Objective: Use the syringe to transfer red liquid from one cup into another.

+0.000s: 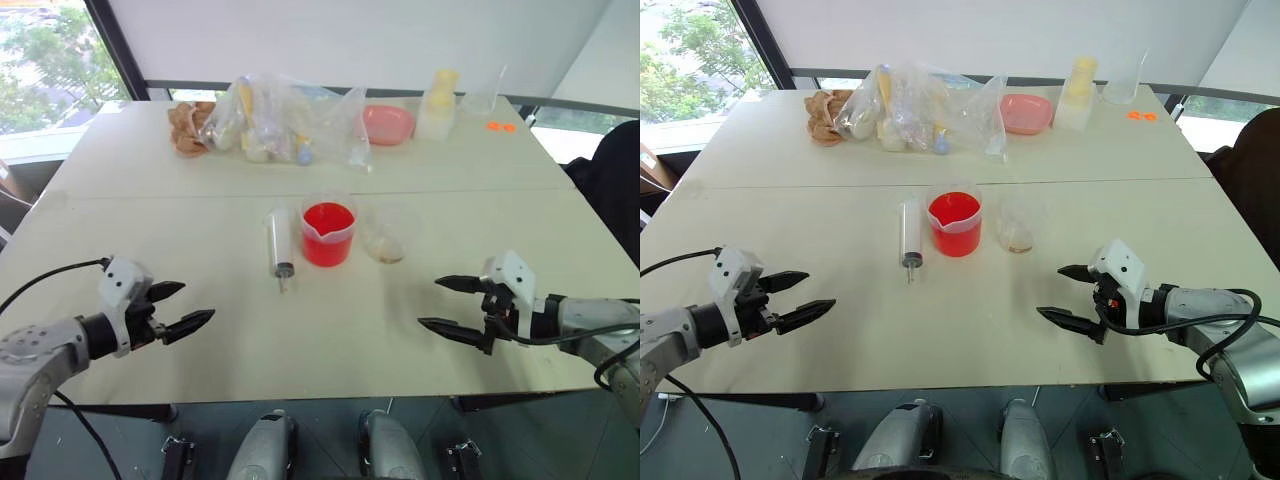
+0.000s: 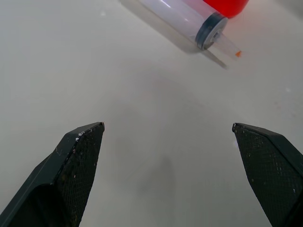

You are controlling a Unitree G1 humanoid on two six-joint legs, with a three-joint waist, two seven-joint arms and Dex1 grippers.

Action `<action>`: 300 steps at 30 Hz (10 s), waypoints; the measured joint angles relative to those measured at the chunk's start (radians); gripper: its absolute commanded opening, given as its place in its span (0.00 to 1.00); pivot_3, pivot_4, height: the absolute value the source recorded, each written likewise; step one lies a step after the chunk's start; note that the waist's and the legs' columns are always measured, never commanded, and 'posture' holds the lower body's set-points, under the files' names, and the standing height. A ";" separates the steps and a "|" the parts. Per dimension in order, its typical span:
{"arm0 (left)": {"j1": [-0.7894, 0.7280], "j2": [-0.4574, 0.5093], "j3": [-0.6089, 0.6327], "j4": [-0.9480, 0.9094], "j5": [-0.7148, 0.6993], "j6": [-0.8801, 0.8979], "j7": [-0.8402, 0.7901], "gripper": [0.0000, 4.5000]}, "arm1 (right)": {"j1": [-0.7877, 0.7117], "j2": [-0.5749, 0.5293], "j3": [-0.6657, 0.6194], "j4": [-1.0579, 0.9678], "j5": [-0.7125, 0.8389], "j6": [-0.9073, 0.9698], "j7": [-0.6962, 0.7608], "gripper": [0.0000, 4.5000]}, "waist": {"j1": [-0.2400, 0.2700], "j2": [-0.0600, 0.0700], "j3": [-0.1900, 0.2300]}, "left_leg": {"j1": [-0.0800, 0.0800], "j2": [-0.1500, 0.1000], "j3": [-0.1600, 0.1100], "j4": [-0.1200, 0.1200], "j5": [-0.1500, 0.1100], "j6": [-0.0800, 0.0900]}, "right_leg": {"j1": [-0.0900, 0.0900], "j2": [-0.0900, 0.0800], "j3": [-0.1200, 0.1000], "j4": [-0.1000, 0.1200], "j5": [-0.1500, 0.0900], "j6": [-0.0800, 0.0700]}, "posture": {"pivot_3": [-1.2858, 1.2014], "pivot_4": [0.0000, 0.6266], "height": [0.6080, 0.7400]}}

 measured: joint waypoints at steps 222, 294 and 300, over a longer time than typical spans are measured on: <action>-1.149 -0.586 -0.298 1.034 0.205 -0.517 -0.231 0.35 | -0.780 0.303 0.059 0.166 -0.199 -0.204 -0.228 0.98 | -0.023 -0.013 0.014 | -0.016 -0.004 0.000 0.017 0.007 -0.007 | -0.019 0.003 0.002 0.024 0.010 0.008 | 0.52 0.24 1.00; -1.457 -0.856 -0.237 1.529 0.360 -0.794 -0.314 0.35 | -0.711 0.123 -0.023 0.242 -0.267 -0.305 -0.331 0.98 | -0.024 -0.012 0.014 | -0.015 -0.005 0.002 0.018 0.006 -0.005 | -0.017 0.003 0.001 0.023 0.010 0.009 | 0.52 0.24 1.00; -1.447 -0.848 -0.249 1.530 0.377 -0.812 -0.317 0.35 | -0.724 0.158 -0.005 0.261 -0.265 -0.322 -0.309 0.98 | -0.024 -0.012 0.014 | -0.015 -0.005 0.002 0.018 0.006 -0.005 | -0.017 0.003 0.001 0.022 0.010 0.009 | 0.52 0.24 1.00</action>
